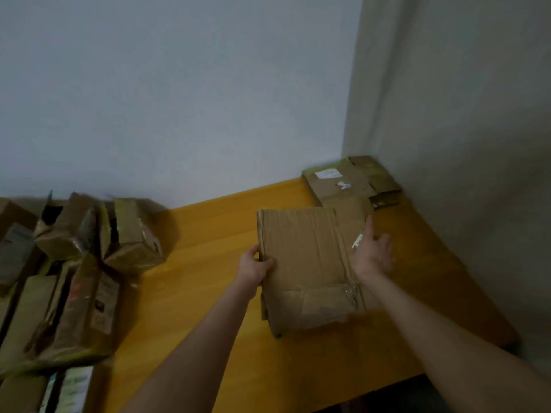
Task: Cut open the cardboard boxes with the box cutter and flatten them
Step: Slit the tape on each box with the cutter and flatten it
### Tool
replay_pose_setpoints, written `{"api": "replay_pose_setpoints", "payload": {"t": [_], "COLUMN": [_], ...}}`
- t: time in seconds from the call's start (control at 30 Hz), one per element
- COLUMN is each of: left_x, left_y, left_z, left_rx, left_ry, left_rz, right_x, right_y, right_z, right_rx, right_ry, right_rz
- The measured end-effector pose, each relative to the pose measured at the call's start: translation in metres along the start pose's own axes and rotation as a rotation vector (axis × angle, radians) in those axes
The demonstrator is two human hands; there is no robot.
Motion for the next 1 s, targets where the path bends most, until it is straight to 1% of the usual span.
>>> {"api": "replay_pose_setpoints", "payload": {"t": [0.07, 0.13, 0.2, 0.3, 0.37, 0.43, 0.53, 0.63, 0.73, 0.8, 0.9, 1.0], "left_x": [-0.003, -0.004, -0.006, -0.004, 0.0, 0.006, 0.01, 0.014, 0.017, 0.017, 0.012, 0.005], "left_y": [-0.041, -0.083, -0.123, -0.171, -0.197, -0.218, -0.232, -0.217, -0.192, -0.173, -0.141, -0.105], "left_z": [0.007, 0.01, 0.013, 0.018, 0.024, 0.031, 0.037, 0.035, 0.031, 0.029, 0.023, 0.013], "left_rx": [-0.012, -0.042, -0.073, -0.077, -0.032, 0.041, 0.106, 0.184, 0.392, 0.529, 0.682, 0.814], "left_ry": [0.036, 0.089, 0.138, 0.178, 0.176, 0.155, 0.111, 0.069, -0.018, -0.082, -0.117, -0.15], "left_rz": [0.021, 0.028, 0.012, -0.009, -0.045, -0.1, -0.154, -0.098, -0.045, -0.005, 0.049, 0.094], "right_x": [0.023, 0.043, 0.058, 0.064, 0.061, 0.061, 0.07, 0.077, 0.078, 0.076, 0.068, 0.05], "right_y": [0.009, 0.014, 0.011, -0.01, -0.027, -0.039, -0.046, -0.051, -0.056, -0.054, -0.047, -0.047], "right_z": [0.02, 0.036, 0.047, 0.064, 0.078, 0.09, 0.1, 0.1, 0.089, 0.075, 0.041, 0.002], "right_rx": [-0.131, -0.201, -0.236, -0.301, -0.376, -0.459, -0.507, -0.52, -0.503, -0.488, -0.42, -0.343], "right_ry": [0.089, 0.234, 0.378, 0.554, 0.617, 0.636, 0.556, 0.486, 0.456, 0.474, 0.572, 0.643], "right_rz": [0.004, -0.047, -0.158, -0.387, -0.527, -0.577, -0.551, -0.563, -0.573, -0.526, -0.398, -0.357]}}
Point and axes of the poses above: each hand's wrist, its own x-axis towards the middle knuckle, its own y-axis out of the back of the hand, z = x × y, the point moved 5 cm from there along x, towards the middle knuckle, and after that the axes turned 6 degrees about z, right-handed, at the moved point
